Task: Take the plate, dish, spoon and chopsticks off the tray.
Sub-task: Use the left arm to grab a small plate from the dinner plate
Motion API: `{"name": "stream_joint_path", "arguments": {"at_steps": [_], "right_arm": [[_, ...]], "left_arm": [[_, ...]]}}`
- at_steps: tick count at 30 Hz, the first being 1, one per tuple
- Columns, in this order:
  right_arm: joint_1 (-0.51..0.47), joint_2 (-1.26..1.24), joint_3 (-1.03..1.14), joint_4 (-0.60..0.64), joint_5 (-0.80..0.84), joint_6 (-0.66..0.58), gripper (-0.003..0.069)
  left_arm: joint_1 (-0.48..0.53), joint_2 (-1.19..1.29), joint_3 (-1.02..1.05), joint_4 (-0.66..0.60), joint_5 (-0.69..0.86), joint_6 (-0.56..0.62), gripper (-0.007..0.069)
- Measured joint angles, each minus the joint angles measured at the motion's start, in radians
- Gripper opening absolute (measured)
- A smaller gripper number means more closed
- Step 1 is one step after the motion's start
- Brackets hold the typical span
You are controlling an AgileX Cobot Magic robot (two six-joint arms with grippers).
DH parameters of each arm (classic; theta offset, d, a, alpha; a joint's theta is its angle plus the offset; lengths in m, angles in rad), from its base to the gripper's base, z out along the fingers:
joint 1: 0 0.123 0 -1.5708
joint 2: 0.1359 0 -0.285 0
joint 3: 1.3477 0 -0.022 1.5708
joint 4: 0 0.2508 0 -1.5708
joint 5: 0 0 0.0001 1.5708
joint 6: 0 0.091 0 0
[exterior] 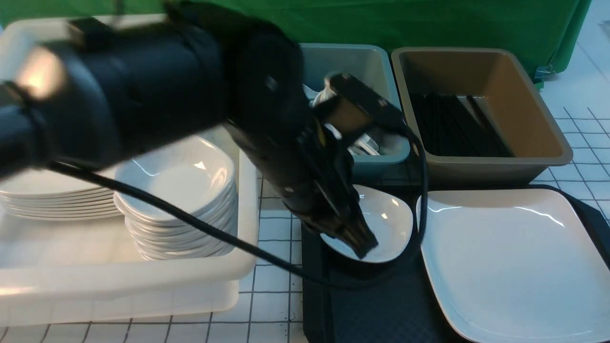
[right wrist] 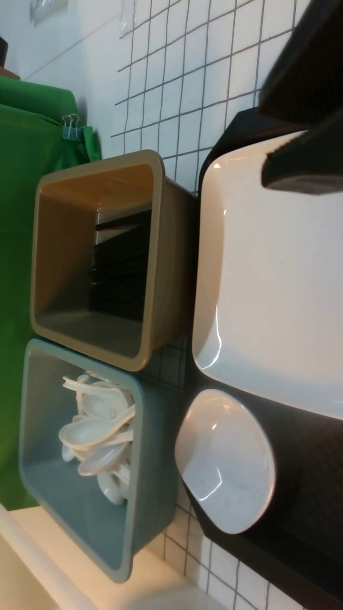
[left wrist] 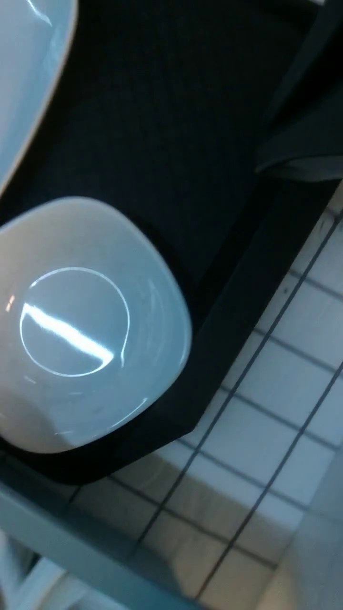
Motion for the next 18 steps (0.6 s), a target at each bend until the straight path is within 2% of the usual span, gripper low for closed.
{"name": "stream_joint_path", "arguments": {"at_steps": [2,6,8,9,10,13,18], "right_arm": [[0.000,0.000,0.000,0.000,0.000,0.000,0.0171],[0.000,0.000,0.000,0.000,0.000,0.000,0.0176],[0.000,0.000,0.000,0.000,0.006,0.000,0.0177],[0.000,0.000,0.000,0.000,0.006,0.000,0.0177],[0.000,0.000,0.000,0.000,0.012,0.000,0.0177],[0.000,0.000,0.000,0.000,0.019,0.000,0.0177],[0.000,0.000,0.000,0.000,0.021,0.004,0.0178]], "left_arm": [[-0.034,0.061,0.000,0.075,-0.036,0.002,0.0049],[-0.066,0.148,0.000,0.123,-0.061,0.004,0.0115],[-0.084,0.210,0.000,0.143,-0.094,0.005,0.0195],[-0.084,0.214,0.000,0.143,-0.094,0.005,0.0202],[-0.087,0.242,0.000,0.154,-0.125,0.005,0.0257],[-0.087,0.273,0.000,0.198,-0.199,0.005,0.0355],[-0.087,0.298,0.000,0.320,-0.298,-0.002,0.0426]]}}
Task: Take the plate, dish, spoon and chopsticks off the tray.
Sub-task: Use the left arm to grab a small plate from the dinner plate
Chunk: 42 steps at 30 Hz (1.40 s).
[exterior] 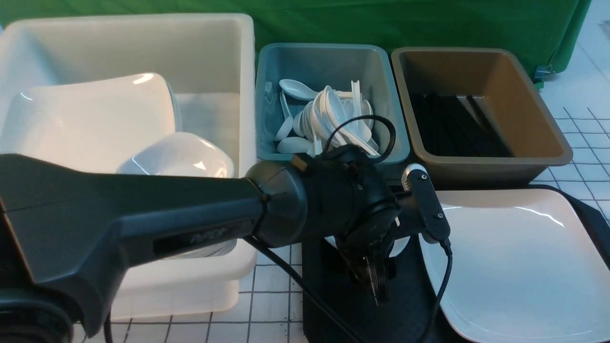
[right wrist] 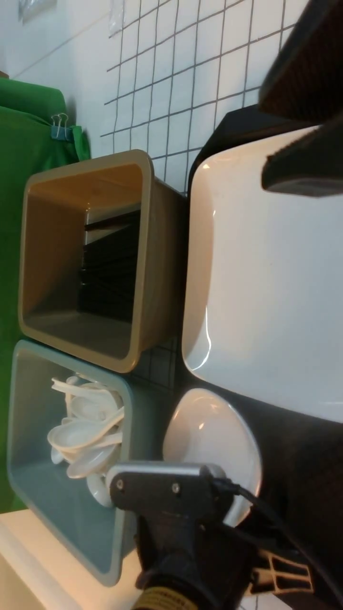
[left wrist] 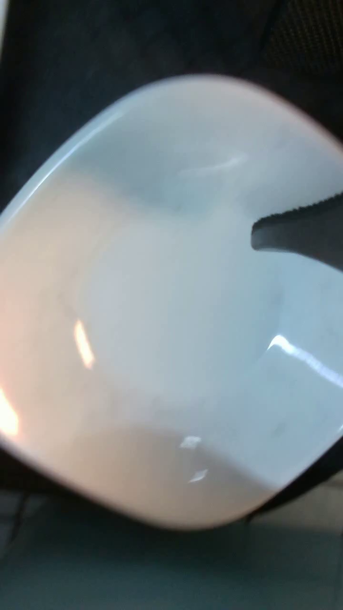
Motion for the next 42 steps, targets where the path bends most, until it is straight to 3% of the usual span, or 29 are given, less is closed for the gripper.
{"name": "stream_joint_path", "arguments": {"at_steps": [7,15,22,29,38,42], "right_arm": [[0.000,0.000,0.000,0.000,0.002,0.042,0.0187],[0.000,0.000,0.000,0.000,0.003,0.049,0.0188],[0.000,0.000,0.000,0.000,0.003,0.049,0.0188],[0.000,0.000,0.000,0.000,0.004,0.049,0.0196],[0.000,0.000,0.000,0.000,0.006,0.049,0.0197],[0.000,0.000,0.000,0.000,0.006,0.049,0.0197]], "left_arm": [[0.000,0.036,0.000,0.057,-0.068,-0.015,0.0384],[0.000,0.044,0.000,0.060,-0.179,-0.019,0.0209],[0.000,0.045,0.000,0.035,-0.193,-0.020,0.0144],[0.000,0.049,0.000,0.031,-0.183,-0.020,0.0169],[0.000,0.073,-0.007,0.079,-0.170,-0.021,0.0335],[0.001,0.073,-0.009,0.081,-0.167,-0.031,0.0314]]}}
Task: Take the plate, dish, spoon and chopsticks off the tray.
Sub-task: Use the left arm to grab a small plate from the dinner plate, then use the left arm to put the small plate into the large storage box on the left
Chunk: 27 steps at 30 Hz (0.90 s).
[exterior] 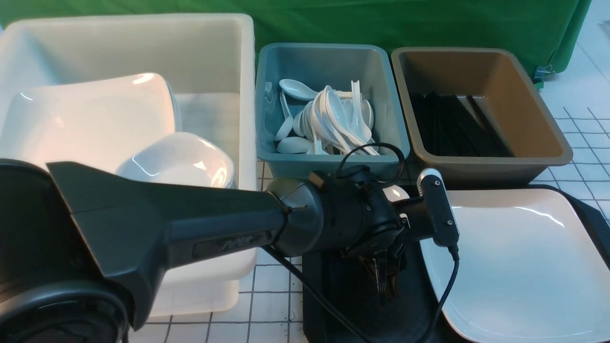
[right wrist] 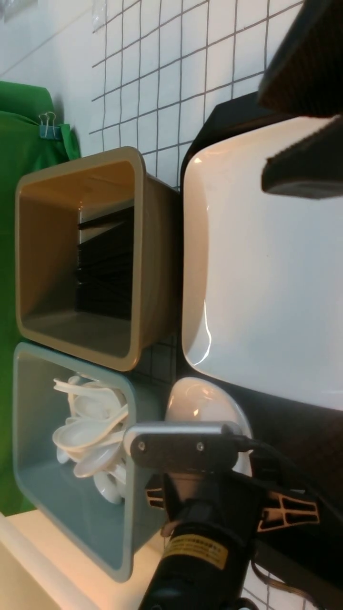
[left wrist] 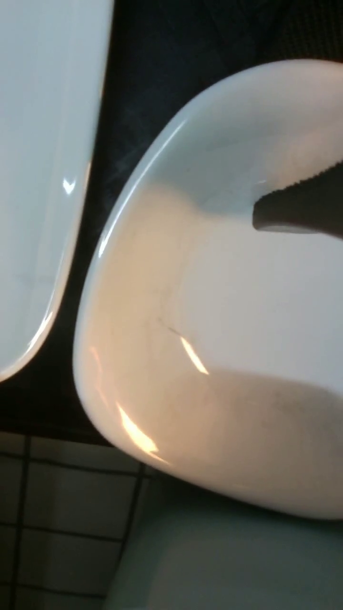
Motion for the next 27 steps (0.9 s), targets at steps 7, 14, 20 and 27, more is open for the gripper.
{"name": "stream_joint_path", "arguments": {"at_steps": [7,14,20,27], "right_arm": [[0.000,0.000,0.000,0.000,0.000,0.000,0.0197],[0.000,0.000,0.000,0.000,0.001,0.000,0.0197],[0.000,0.000,0.000,0.000,0.001,0.003,0.0197],[0.000,0.000,0.000,0.000,0.008,0.020,0.0197]], "left_arm": [[-0.001,-0.004,-0.002,0.004,0.024,-0.081,0.0069],[-0.001,-0.108,-0.002,-0.137,0.113,-0.143,0.0023],[-0.001,-0.291,0.000,-0.197,0.170,-0.174,0.0008],[-0.001,-0.483,0.000,-0.193,0.260,-0.203,0.0008]]}}
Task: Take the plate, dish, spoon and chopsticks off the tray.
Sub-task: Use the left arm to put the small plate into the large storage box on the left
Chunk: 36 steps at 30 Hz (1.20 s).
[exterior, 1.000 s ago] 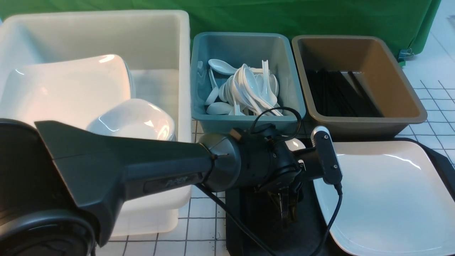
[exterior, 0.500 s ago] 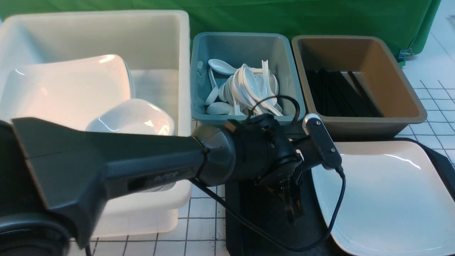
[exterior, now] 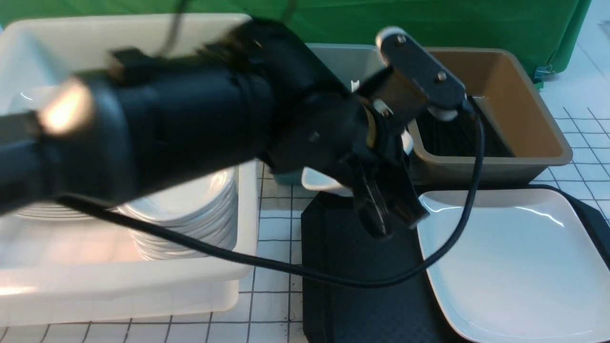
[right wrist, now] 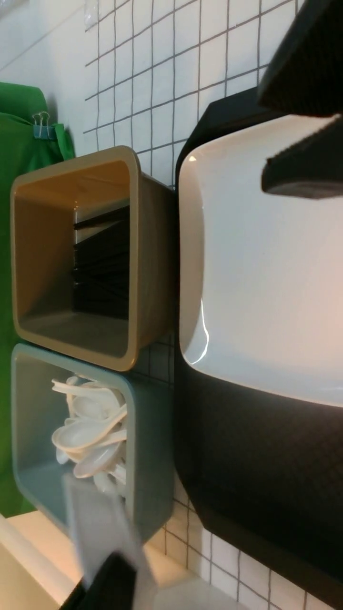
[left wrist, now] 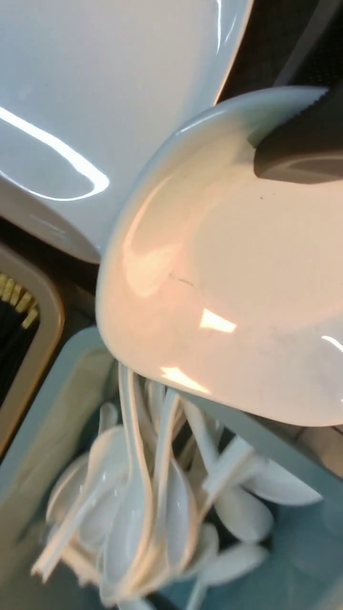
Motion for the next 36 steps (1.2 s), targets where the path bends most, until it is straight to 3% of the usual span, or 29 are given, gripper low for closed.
{"name": "stream_joint_path", "arguments": {"at_steps": [4,13,15,22,30,36], "right_arm": [[0.000,0.000,0.000,0.000,0.000,0.002,0.0197],[0.000,0.000,0.000,0.000,0.000,0.021,0.0197],[0.000,0.000,0.000,0.000,0.000,0.028,0.0197],[0.000,0.000,0.000,0.000,0.001,0.031,0.0197],[0.000,0.000,0.000,0.000,0.022,0.031,0.0197],[0.000,0.000,0.000,0.000,0.031,0.031,0.0198]], "left_arm": [[0.000,-0.096,0.000,0.031,0.076,-0.028,0.0008],[0.001,-0.264,0.000,0.358,0.452,-0.224,0.0008],[0.008,-0.261,0.008,0.369,0.494,-0.252,0.0008],[0.104,-0.228,0.075,0.326,0.488,-0.269,0.0008],[0.273,-0.186,0.140,0.217,0.336,-0.284,0.0008],[0.302,-0.134,0.152,0.184,0.288,-0.258,0.0019]]}}
